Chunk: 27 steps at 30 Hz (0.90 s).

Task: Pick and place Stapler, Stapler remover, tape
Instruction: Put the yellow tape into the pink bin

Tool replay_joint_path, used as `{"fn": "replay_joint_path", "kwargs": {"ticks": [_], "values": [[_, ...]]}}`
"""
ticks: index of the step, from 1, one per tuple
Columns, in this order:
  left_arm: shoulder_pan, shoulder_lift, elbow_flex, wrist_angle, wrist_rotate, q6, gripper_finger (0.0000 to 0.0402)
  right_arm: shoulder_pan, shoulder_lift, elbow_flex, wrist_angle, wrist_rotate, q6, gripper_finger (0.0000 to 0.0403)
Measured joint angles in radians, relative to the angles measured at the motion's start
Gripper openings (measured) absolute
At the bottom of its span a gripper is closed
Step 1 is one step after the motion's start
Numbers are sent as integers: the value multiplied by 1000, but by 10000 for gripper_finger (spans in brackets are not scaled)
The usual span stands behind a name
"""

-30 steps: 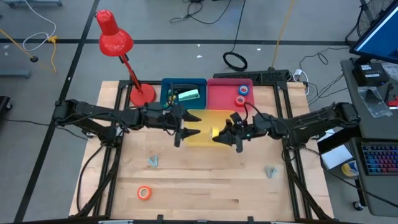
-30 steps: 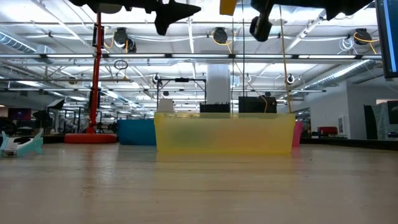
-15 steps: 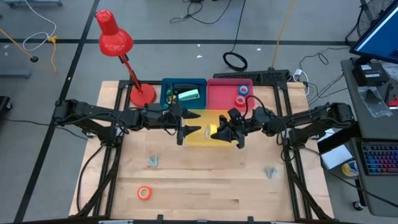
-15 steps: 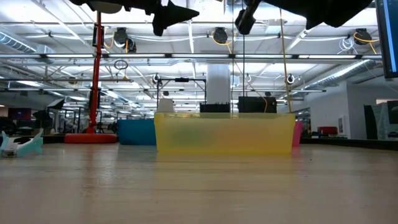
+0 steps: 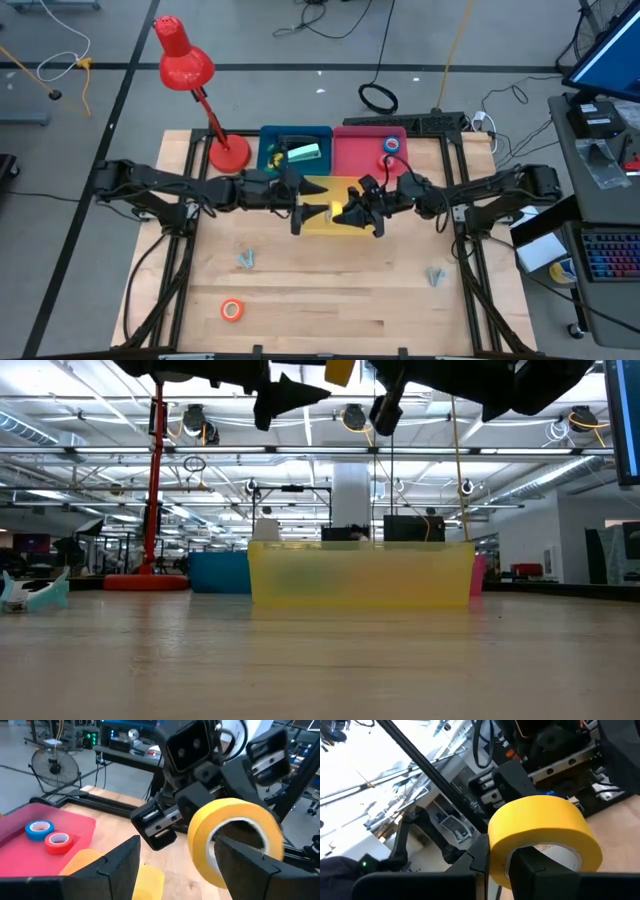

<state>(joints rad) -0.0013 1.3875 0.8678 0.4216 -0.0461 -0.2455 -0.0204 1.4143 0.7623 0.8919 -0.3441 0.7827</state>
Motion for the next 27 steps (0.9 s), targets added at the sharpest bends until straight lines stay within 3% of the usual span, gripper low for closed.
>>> {"fn": "replay_joint_path", "kwargs": {"ticks": [15, 19, 24, 27], "values": [[14, 29, 6, 4, 23, -51, 239, 13, 11, 0, 14, -17, 69, 30], [15, 29, 6, 8, 61, -51, 174, 14, 11, 0, 14, -16, 75, 30], [15, 53, 6, 65, 119, -24, 48, 15, 11, 0, 11, 2, 78, 30], [16, 71, 6, 98, 142, -29, 28, 16, 9, -1, 12, -1, 91, 30]]}}
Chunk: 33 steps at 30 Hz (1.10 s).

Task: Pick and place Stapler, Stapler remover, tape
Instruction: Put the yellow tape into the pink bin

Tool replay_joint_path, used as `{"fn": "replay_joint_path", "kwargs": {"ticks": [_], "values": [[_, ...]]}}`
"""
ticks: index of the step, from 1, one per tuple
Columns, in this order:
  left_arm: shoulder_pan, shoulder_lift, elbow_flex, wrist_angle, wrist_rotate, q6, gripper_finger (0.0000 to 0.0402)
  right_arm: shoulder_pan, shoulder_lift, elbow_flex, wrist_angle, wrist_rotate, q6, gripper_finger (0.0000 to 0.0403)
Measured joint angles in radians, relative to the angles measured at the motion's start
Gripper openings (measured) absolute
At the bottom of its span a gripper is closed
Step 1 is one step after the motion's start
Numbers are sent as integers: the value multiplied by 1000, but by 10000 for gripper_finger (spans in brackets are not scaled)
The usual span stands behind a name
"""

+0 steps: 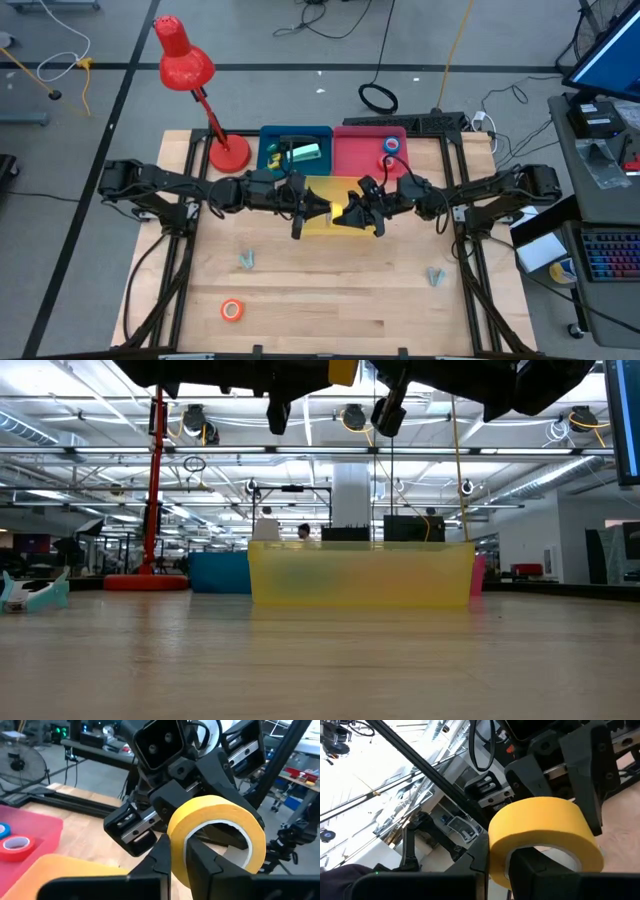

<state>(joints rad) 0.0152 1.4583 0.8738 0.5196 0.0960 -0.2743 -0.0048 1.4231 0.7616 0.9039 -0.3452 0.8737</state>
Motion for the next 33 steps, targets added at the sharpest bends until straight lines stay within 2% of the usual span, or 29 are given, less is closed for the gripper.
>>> {"fn": "replay_joint_path", "kwargs": {"ticks": [3, 11, 16, 18, 21, 24, 28, 33], "values": [[7, 0, 0, -18, 10, -18, 35, 0, 1, 0, -10, 1, 15, 42], [32, -56, 0, -204, 46, 3, 30, -7, 3, 0, -122, -26, 105, 132], [46, -131, 1, -346, 7, 7, 30, -12, 3, 0, -174, -39, 119, 158], [53, -153, 0, -374, -35, 6, 30, -14, 3, 0, -192, -39, 137, 160], [80, -169, 2, -328, -95, 21, 30, -15, 2, 0, -190, -30, 127, 156], [131, -151, 29, -341, -106, 39, 30, -14, -18, 0, -206, -17, 80, 146], [198, -90, 99, -349, -101, 84, 30, -15, -96, 0, -322, 78, -23, 127], [275, 18, 219, -407, -87, 127, 30, -15, -251, 0, -599, 259, -162, 101]]}}
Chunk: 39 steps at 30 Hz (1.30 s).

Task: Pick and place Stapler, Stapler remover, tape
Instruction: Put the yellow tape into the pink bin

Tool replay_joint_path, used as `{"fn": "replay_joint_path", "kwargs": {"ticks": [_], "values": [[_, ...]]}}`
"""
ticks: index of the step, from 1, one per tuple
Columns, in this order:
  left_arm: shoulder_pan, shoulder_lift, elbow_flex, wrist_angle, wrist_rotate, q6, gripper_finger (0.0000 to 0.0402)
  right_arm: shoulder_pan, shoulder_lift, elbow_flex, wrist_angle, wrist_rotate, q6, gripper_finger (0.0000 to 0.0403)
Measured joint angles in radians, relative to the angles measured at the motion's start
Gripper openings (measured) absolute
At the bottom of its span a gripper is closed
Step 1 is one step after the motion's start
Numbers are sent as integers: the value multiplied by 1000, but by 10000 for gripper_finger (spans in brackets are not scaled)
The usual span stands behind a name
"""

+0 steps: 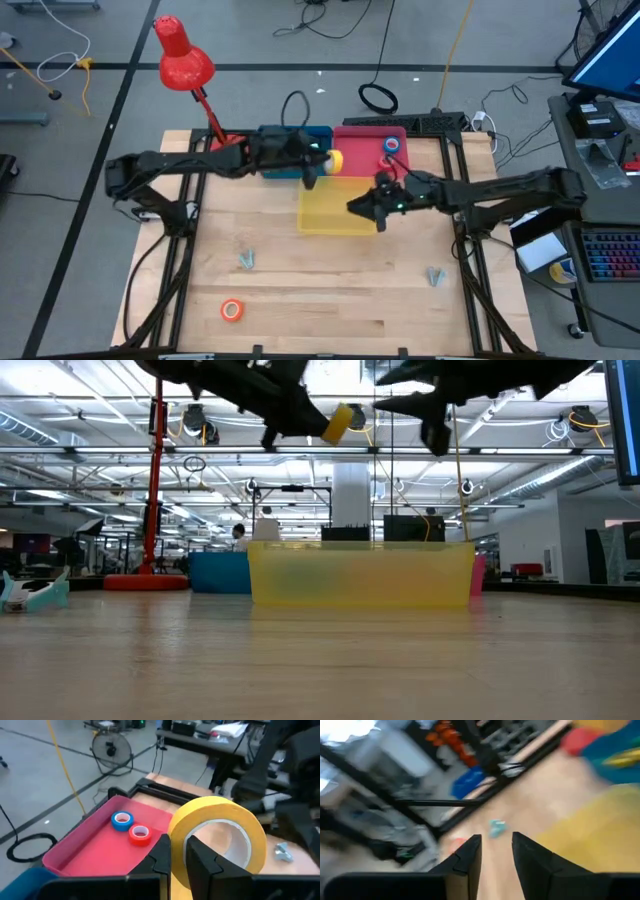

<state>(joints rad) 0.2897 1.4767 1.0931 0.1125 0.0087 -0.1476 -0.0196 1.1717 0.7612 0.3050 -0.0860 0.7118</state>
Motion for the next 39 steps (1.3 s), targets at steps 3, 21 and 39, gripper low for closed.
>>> {"fn": "replay_joint_path", "kwargs": {"ticks": [3, 21, 39], "values": [[33, 90, 85, -16, 43, 20, 30, 0, -87, 0, -141, 102, -64, 85], [134, 677, 637, -340, -30, 96, 30, -1, -267, 0, -450, 328, -204, 12], [165, 746, 703, -522, -82, 163, 30, -8, -267, 0, -452, 326, -234, 8]]}}
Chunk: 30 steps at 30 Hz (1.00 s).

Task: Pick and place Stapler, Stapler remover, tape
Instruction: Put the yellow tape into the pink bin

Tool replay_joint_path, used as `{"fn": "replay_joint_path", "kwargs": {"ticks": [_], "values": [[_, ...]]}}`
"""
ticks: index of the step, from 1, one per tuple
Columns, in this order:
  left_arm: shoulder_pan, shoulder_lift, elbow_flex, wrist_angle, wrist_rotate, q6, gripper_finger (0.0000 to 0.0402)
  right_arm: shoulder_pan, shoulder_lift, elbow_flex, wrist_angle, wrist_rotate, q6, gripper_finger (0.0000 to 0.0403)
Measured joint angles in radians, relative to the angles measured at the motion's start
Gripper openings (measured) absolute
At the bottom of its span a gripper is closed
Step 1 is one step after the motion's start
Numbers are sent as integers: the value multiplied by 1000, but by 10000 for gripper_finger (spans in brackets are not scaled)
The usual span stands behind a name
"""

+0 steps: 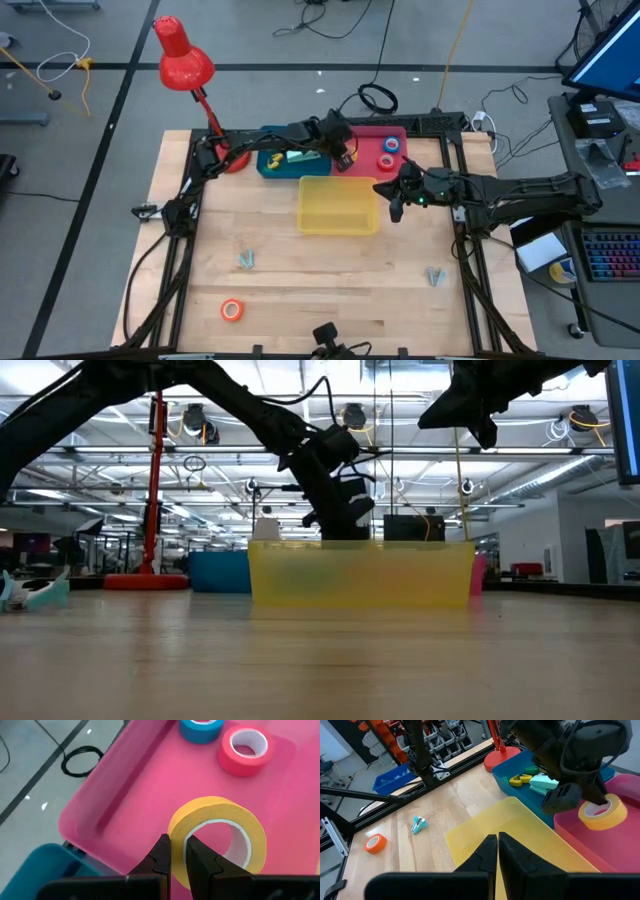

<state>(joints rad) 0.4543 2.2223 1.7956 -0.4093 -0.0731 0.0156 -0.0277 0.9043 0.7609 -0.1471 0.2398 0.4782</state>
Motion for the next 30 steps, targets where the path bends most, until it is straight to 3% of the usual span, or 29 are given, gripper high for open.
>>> {"fn": "replay_joint_path", "kwargs": {"ticks": [8, 20, 30], "values": [[29, 0, 0, -40, 102, 139, 30, 0, 0, 0, 0, 0, 0, 8], [42, 0, 0, -53, 125, 176, 31, 0, 0, 0, 8, 0, 3, 8], [25, 0, 0, -42, 125, 238, 83, 0, 0, 0, 8, 0, 7, 8]]}}
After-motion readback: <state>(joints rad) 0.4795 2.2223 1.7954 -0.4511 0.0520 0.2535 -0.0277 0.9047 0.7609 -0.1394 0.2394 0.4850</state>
